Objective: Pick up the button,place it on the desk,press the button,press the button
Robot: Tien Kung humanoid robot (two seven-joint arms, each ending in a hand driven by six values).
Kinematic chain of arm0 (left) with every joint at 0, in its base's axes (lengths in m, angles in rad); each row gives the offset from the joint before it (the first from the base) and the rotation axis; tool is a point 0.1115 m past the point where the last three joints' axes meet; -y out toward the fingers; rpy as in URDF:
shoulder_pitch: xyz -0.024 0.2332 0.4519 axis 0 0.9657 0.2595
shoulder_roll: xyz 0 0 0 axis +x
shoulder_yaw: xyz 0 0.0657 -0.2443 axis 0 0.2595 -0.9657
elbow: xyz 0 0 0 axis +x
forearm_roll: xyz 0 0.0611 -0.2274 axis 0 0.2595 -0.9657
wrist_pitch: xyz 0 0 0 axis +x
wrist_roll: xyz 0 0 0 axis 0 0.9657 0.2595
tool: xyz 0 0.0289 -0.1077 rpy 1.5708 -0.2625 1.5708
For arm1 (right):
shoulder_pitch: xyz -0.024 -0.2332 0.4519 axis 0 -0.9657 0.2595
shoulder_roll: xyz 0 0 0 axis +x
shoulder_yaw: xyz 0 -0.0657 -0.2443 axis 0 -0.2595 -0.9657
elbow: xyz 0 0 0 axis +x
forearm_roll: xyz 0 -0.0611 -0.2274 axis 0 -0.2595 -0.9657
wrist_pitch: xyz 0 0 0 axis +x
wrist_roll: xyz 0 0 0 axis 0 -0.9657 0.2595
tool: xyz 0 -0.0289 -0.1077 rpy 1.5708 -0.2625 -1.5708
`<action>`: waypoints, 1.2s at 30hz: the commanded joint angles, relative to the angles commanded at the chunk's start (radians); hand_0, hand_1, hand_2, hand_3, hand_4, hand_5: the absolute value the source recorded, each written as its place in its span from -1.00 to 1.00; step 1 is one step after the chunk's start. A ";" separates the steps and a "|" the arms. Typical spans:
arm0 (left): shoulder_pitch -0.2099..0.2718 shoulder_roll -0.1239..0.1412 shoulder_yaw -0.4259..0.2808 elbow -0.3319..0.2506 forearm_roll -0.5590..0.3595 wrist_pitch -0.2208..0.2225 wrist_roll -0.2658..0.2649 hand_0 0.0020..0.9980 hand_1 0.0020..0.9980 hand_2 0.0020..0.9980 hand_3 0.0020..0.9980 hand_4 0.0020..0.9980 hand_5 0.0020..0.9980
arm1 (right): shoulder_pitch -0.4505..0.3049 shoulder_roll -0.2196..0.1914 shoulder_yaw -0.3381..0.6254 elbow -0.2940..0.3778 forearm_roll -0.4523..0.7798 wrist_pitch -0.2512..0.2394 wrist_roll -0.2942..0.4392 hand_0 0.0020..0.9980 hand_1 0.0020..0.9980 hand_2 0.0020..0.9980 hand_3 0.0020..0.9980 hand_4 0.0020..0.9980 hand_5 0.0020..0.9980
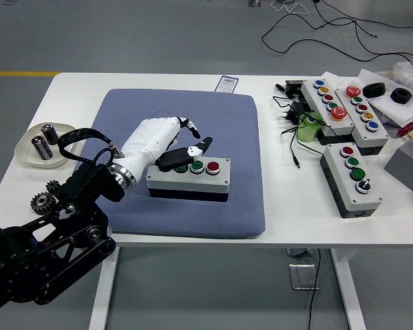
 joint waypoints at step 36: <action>-0.015 0.001 0.090 0.110 0.013 -0.122 0.036 -1.00 -1.00 -1.00 0.23 0.30 0.47 | 0.004 0.000 -0.004 0.000 0.004 -0.001 -0.001 0.35 0.32 0.35 0.25 -0.38 -0.66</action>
